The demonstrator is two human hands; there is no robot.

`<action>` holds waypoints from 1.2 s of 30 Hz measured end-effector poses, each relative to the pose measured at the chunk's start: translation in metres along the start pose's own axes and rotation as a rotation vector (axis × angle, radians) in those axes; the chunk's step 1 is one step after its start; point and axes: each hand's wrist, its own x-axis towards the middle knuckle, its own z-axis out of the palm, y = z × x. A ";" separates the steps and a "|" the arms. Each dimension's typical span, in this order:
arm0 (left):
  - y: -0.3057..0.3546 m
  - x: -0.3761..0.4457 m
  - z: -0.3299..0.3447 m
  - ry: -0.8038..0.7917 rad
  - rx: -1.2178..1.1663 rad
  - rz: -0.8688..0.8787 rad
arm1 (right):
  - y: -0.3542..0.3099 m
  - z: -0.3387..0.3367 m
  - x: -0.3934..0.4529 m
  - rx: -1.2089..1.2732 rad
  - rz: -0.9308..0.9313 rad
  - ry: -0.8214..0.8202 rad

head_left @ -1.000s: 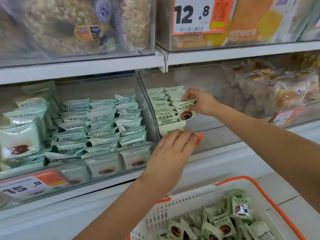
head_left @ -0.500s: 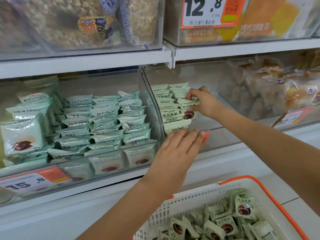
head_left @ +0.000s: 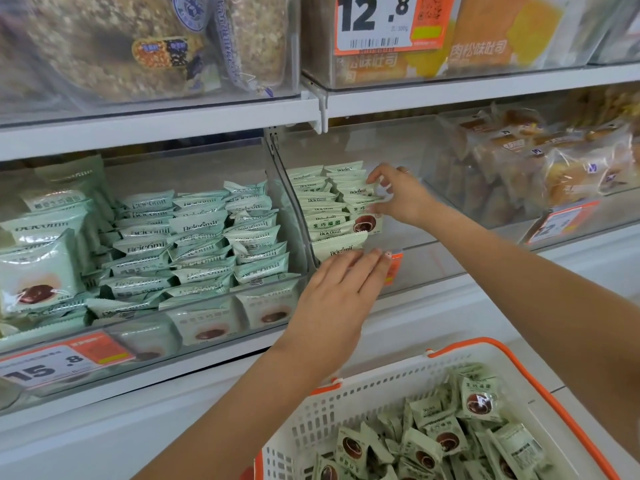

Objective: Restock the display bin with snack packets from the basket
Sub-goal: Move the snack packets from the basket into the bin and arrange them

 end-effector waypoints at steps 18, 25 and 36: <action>0.111 -0.114 0.115 -0.467 -0.394 -0.190 | 0.112 0.121 -0.358 0.084 0.635 -0.303; 0.136 -0.202 0.149 -0.844 -0.419 -0.414 | 0.102 0.199 -0.439 0.136 0.771 -0.900; 0.150 -0.180 0.153 -1.041 -0.525 -0.281 | 0.101 0.183 -0.420 0.475 0.980 -0.697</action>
